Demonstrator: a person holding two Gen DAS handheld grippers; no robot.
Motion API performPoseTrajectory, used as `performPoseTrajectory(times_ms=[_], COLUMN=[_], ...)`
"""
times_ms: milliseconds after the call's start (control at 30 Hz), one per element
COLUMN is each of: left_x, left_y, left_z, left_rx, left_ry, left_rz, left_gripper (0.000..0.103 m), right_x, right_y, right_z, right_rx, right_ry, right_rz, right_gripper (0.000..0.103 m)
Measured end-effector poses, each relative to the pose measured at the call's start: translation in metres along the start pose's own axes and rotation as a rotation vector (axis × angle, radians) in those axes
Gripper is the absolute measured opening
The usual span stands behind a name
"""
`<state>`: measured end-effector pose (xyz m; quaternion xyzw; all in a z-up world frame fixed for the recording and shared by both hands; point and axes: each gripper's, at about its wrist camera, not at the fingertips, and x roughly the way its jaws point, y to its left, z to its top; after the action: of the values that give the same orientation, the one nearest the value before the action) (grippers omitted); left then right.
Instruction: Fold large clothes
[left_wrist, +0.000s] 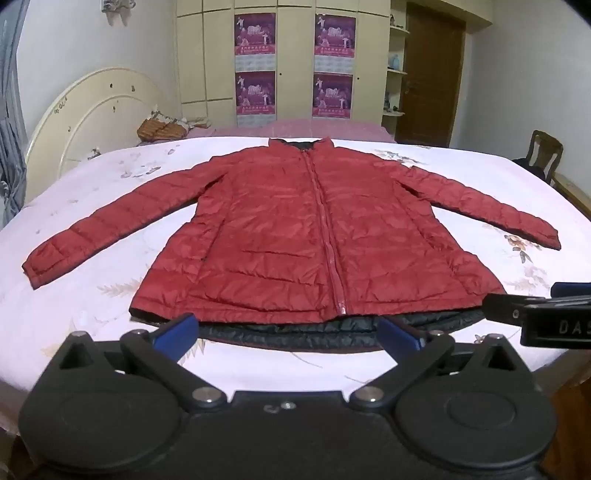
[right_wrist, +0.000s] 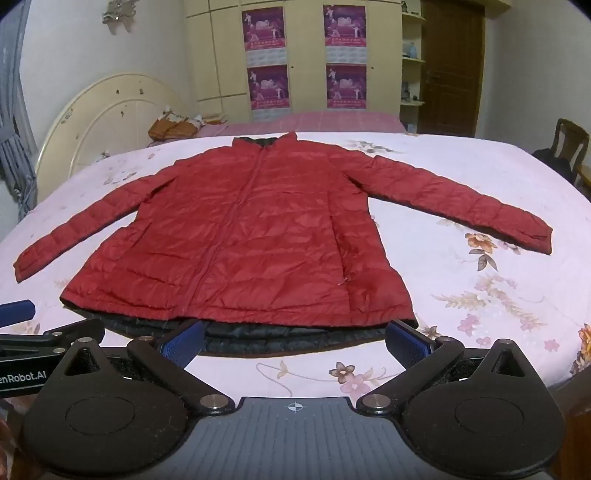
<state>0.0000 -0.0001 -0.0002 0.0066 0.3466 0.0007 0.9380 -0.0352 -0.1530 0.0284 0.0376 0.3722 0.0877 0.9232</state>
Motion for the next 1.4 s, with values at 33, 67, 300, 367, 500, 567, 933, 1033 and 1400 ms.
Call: performPoseTrajectory(times_ms=[33, 67, 300, 367, 500, 567, 933, 1033, 1400], left_x=[0.0005, 0.0011, 0.0002, 0.0012, 0.0019, 0.0023, 0.0007, 0.0008, 0.0008], left_y=[0.0002, 0.0005, 0.0, 0.0001, -0.0005, -0.0007, 0.0048, 0.0051, 0.0049], left_z=[0.0, -0.0001, -0.0002, -0.0002, 0.0001, 0.0039, 0.0021, 0.0022, 0.0023], left_rx=[-0.001, -0.003, 0.002, 0.001, 0.0, -0.001, -0.009, -0.009, -0.01], left_ry=[0.002, 0.004, -0.006, -0.006, -0.008, -0.009, -0.014, -0.013, -0.017], left_rz=[-0.001, -0.003, 0.002, 0.002, 0.004, 0.004, 0.004, 0.003, 0.004], left_gripper=[0.103, 0.103, 0.103, 0.103, 0.103, 0.103, 0.103, 0.103, 0.103], right_x=[0.0, -0.0001, -0.0002, 0.0006, 0.0019, -0.0023, -0.0001, -0.0001, -0.0008], right_y=[0.0003, 0.0004, 0.0008, 0.0015, 0.0029, 0.0039, 0.008, 0.008, 0.0076], right_z=[0.0, 0.0, -0.0005, -0.0011, -0.0028, 0.003, 0.0042, 0.0043, 0.0045], right_rx=[-0.003, -0.003, -0.001, 0.0, -0.001, -0.003, -0.009, -0.008, -0.01], right_ry=[0.002, 0.002, -0.002, -0.002, -0.005, -0.007, -0.011, -0.011, -0.012], right_rz=[-0.003, -0.003, 0.0, 0.0, 0.0, 0.001, -0.002, -0.001, -0.001], right_gripper=[0.103, 0.103, 0.103, 0.103, 0.103, 0.103, 0.103, 0.103, 0.103])
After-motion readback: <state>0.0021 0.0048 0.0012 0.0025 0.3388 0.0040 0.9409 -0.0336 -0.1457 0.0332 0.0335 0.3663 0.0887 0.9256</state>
